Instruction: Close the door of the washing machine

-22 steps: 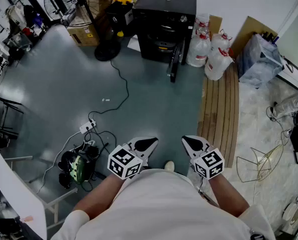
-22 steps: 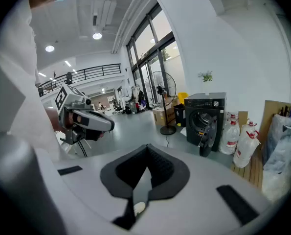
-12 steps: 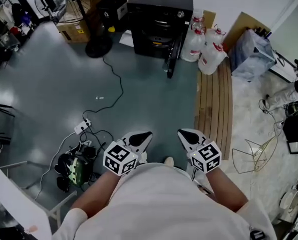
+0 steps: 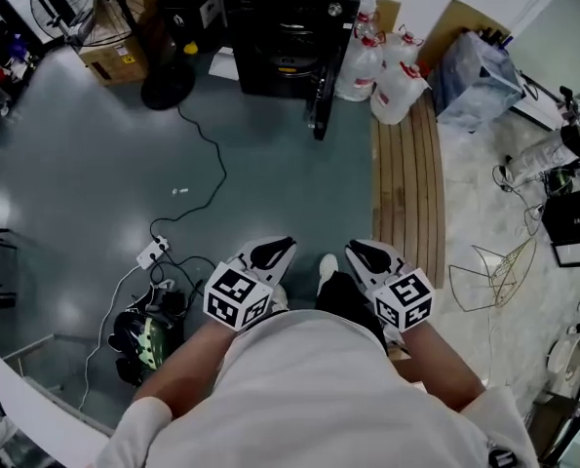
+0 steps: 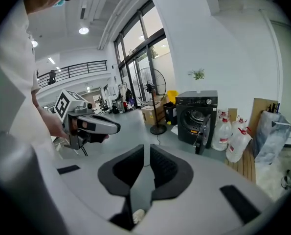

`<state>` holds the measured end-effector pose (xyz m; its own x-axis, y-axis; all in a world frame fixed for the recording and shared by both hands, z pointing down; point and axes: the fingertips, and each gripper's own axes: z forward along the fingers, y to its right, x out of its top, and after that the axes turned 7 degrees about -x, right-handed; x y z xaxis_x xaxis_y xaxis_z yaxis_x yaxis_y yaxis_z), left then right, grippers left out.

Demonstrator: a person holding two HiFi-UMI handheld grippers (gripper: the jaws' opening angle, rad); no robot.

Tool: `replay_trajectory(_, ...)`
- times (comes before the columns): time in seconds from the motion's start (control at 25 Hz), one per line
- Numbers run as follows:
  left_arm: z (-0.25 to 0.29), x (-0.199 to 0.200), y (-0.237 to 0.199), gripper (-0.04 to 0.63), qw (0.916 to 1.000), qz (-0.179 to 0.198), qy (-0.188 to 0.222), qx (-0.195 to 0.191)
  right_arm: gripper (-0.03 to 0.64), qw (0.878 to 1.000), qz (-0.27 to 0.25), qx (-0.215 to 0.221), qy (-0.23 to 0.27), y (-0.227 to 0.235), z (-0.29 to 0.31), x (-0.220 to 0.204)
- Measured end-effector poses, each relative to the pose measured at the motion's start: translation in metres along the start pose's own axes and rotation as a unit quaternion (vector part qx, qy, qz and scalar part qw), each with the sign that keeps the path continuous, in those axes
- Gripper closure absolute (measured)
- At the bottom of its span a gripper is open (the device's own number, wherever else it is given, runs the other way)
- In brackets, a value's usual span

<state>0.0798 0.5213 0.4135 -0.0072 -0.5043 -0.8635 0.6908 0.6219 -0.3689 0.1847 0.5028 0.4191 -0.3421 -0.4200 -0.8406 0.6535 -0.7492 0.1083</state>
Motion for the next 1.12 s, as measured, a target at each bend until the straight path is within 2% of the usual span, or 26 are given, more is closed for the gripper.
replay_trajectory(0.24, 0.049, 0.036, -0.038, 0.575, 1.0, 0.004, 0.001, 0.003, 0.595, 1.0, 0.014, -0.002, 0.005, 0.056, 0.032, 0.021)
replay_trajectory(0.48, 0.099, 0.085, -0.093, 0.575, 0.9989, -0.01, 0.004, 0.045, 0.606, 0.999, 0.0, 0.028, 0.016, 0.126, 0.081, 0.066)
replay_trajectory(0.68, 0.154, 0.12, -0.135, 0.569, 0.9964, -0.024, -0.009, 0.081, 0.587, 0.998, -0.012, 0.051, 0.026, 0.191, 0.109, 0.102)
replay_trajectory(0.76, 0.176, 0.127, -0.153, 0.52, 0.9948, -0.036, -0.013, 0.094, 0.576, 0.998, -0.011, 0.056, 0.026, 0.214, 0.118, 0.106)
replay_trajectory(0.96, 0.229, 0.142, -0.191, 0.518, 0.9917, -0.043, -0.026, 0.118, 0.572, 0.998, 0.006, 0.058, 0.018, 0.264, 0.133, 0.106)
replay_trajectory(1.12, 0.271, 0.15, -0.224, 0.518, 0.9916, -0.037, -0.044, 0.116, 0.575, 0.999, 0.022, 0.04, 0.013, 0.294, 0.145, 0.11)
